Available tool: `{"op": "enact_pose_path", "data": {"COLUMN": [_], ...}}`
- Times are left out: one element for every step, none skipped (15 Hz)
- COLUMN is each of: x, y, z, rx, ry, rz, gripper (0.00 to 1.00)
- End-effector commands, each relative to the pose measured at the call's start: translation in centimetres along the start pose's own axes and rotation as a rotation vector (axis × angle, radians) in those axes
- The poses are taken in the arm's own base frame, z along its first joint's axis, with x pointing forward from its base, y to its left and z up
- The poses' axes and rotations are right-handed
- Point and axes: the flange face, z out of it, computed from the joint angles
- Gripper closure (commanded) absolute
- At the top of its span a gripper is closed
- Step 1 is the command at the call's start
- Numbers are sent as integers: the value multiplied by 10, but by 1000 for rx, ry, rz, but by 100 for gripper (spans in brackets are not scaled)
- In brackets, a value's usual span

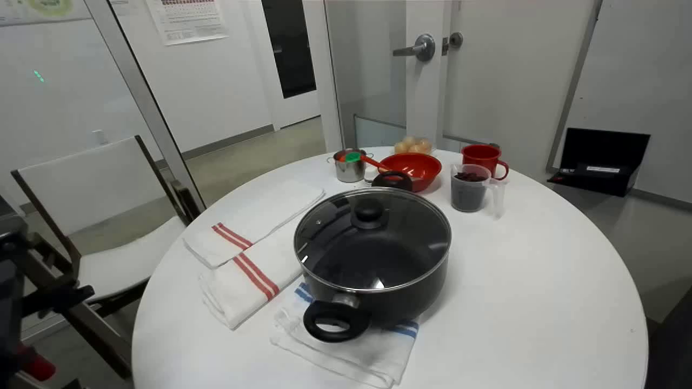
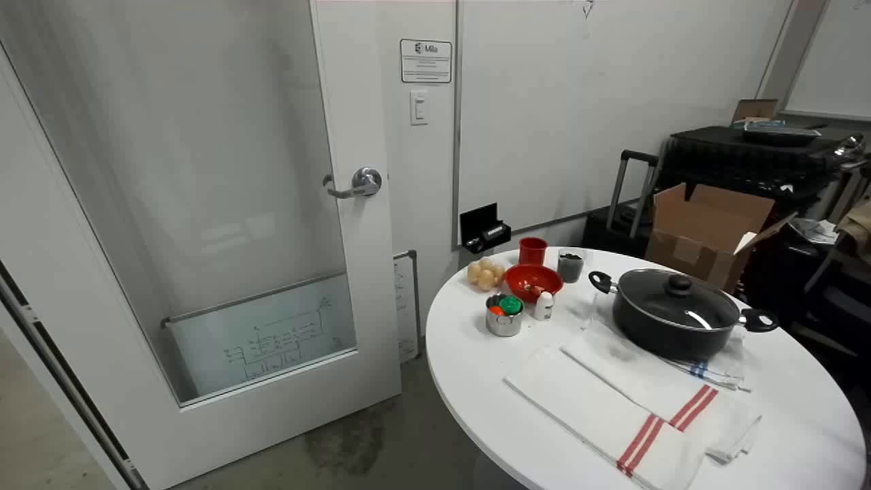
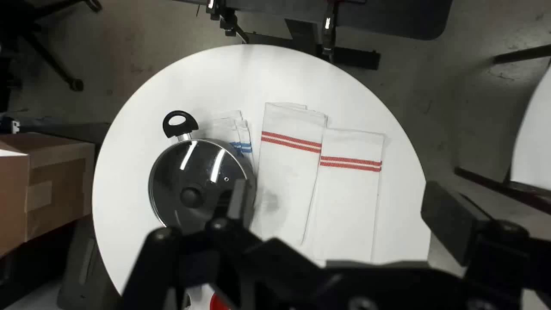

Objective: Remove the glass lid from the top of the black pot.

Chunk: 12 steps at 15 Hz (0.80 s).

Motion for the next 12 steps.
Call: {"op": "enact_pose_path", "data": {"x": [0, 0, 0, 0, 0, 0, 0, 1, 2, 5, 7, 10], "y": [0, 0, 0, 0, 0, 0, 0, 2, 5, 10, 16, 26], "z": [0, 0, 0, 0, 0, 0, 0, 1, 2, 6, 9, 15], "rx": [0, 0, 0, 0, 0, 0, 0, 3, 8, 21, 32, 55], "ry": [0, 0, 0, 0, 0, 0, 0, -3, -4, -9, -10, -19], "rz": [0, 0, 0, 0, 0, 0, 0, 0, 0, -5, -3, -2], "gripper": [0, 0, 0, 0, 0, 0, 0, 0, 0, 0, 0, 0]}}
